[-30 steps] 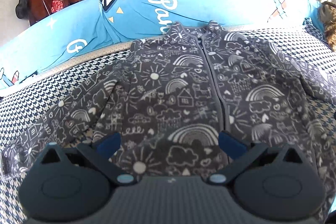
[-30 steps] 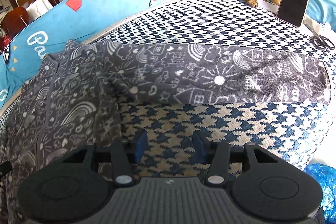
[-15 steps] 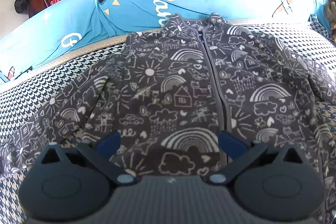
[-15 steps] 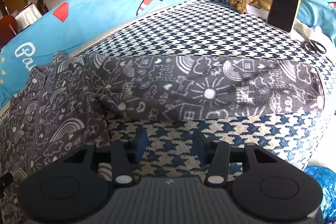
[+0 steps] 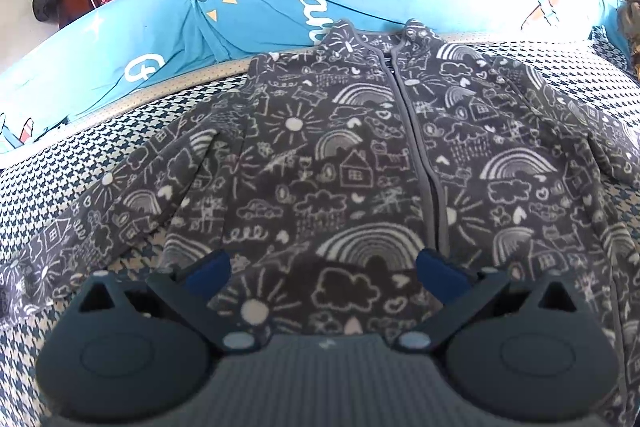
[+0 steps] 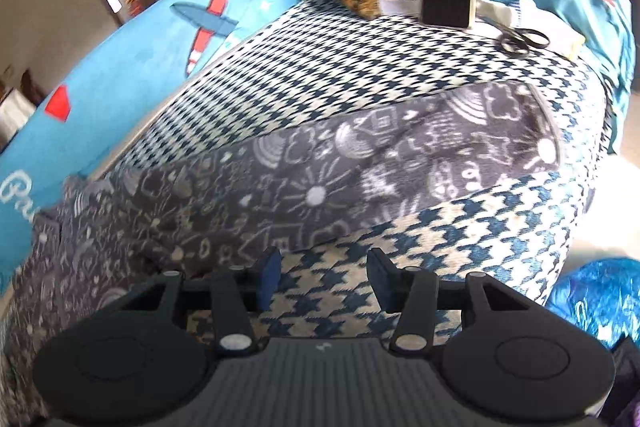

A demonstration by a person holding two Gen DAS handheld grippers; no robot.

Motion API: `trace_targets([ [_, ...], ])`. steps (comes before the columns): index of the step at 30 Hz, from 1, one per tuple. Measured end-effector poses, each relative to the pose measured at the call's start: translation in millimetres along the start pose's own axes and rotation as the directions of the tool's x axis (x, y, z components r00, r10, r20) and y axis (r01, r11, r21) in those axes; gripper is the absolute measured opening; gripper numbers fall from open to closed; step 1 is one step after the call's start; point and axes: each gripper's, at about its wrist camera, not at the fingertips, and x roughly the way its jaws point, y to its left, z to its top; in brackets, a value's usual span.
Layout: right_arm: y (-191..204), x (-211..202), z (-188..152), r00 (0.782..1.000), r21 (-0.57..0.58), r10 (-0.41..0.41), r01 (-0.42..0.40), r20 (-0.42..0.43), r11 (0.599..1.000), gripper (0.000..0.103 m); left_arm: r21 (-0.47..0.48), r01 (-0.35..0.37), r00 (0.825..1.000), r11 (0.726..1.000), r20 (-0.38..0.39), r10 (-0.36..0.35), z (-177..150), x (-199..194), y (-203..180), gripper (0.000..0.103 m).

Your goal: Fold clothes

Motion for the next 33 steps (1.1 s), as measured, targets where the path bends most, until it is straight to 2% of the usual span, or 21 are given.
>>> trace_targets([
  [4,-20,0,14,1.000,0.127,-0.014,0.013,0.008,0.992,0.048,-0.010,-0.010,1.000,1.000,-0.003,0.010,0,1,4,0.103],
  [8,-41,3,21,0.999,0.257,-0.041,0.038,0.005,0.966,0.048,-0.019,-0.010,1.000,1.000,-0.002,0.010,0,2,7,0.103],
  [13,-51,16,26,0.997,0.335,-0.075,0.079,-0.026,0.939,0.048,-0.013,-0.005,1.000,1.000,0.002,0.005,0,1,6,0.103],
  [17,-52,25,33,0.996,0.365,-0.084,0.083,-0.013,0.927,0.048,-0.004,-0.009,1.000,1.000,0.007,0.009,-1,1,4,0.103],
  [21,-44,35,34,0.993,0.341,-0.121,0.112,0.007,0.933,0.048,-0.006,-0.008,1.000,1.000,0.006,0.008,0,1,4,0.103],
  [23,-39,38,34,0.990,0.315,-0.137,0.121,0.028,0.941,0.037,-0.004,-0.010,1.000,1.000,0.006,0.010,0,2,3,0.103],
  [24,-37,39,34,0.990,0.308,-0.135,0.119,0.032,0.944,0.024,-0.003,-0.011,1.000,1.000,0.005,0.011,0,2,3,0.103],
  [25,-36,40,34,0.990,0.302,-0.134,0.117,0.035,0.946,0.016,-0.001,-0.012,1.000,1.000,0.005,0.012,-1,2,3,0.103],
  [29,-31,39,34,0.994,0.288,-0.094,0.072,0.062,0.955,0.011,0.002,-0.016,1.000,1.000,0.006,0.016,-1,3,3,0.103],
  [33,-13,32,37,0.992,0.227,0.020,-0.048,0.121,0.973,0.010,-0.002,-0.023,1.000,1.000,0.003,0.023,-2,4,4,0.103],
])
